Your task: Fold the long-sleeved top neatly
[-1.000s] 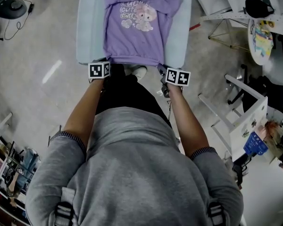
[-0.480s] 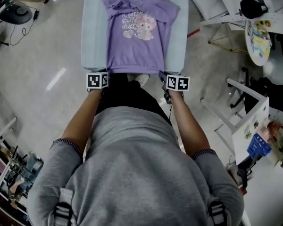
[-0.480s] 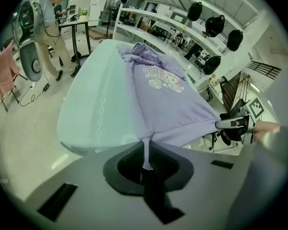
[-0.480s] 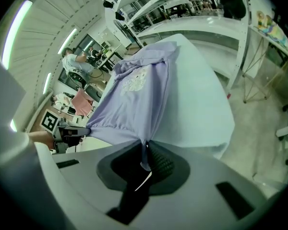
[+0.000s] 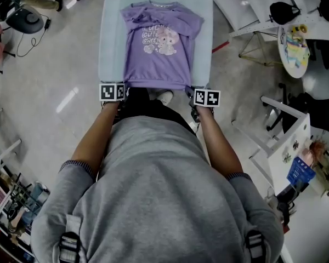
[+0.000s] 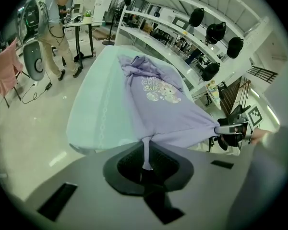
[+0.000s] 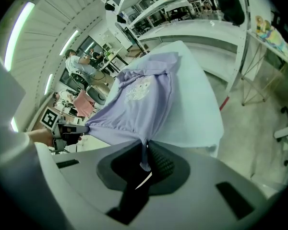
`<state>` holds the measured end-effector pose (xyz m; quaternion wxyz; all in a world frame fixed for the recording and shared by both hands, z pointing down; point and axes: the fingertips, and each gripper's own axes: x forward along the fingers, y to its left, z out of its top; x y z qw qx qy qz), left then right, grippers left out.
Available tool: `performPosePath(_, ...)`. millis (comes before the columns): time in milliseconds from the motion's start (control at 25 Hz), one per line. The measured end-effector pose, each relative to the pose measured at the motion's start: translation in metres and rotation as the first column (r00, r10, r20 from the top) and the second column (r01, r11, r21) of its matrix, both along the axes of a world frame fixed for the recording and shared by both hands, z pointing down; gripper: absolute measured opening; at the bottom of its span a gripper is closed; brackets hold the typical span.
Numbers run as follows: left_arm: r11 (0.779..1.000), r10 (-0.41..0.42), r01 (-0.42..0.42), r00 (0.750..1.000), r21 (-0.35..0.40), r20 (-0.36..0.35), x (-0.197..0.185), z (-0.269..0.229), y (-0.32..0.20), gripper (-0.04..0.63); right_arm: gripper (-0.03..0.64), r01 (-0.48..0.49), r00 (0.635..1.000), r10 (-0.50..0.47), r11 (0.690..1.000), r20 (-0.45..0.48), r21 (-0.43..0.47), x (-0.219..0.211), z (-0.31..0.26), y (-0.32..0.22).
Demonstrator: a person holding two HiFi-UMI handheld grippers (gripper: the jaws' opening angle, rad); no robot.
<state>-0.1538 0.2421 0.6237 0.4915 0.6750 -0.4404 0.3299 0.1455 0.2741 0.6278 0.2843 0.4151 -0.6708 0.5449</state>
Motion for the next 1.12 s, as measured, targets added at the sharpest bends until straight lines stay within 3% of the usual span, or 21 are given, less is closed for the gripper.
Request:
performPosePath(280, 0.998, -0.057, 0.057, 0.996, -0.001, -0.072, 0.001, -0.026, -0.027, 0.040, 0.049, 0.009, 1.000, -0.009, 0.999, -0.009, 0.041, 0.000, -0.025, -0.026)
performPosePath(640, 0.995, -0.076, 0.081, 0.993, 0.055, -0.090, -0.003, -0.060, -0.086, 0.040, 0.051, 0.031, 0.999, -0.027, 0.993, -0.042, 0.115, -0.001, -0.061, -0.083)
performPosePath(1120, 0.994, -0.062, 0.072, 0.990, 0.078, -0.124, -0.008, -0.068, -0.182, 0.040, 0.049, -0.049, 0.998, 0.053, 0.992, -0.030, 0.120, 0.004, -0.074, -0.168)
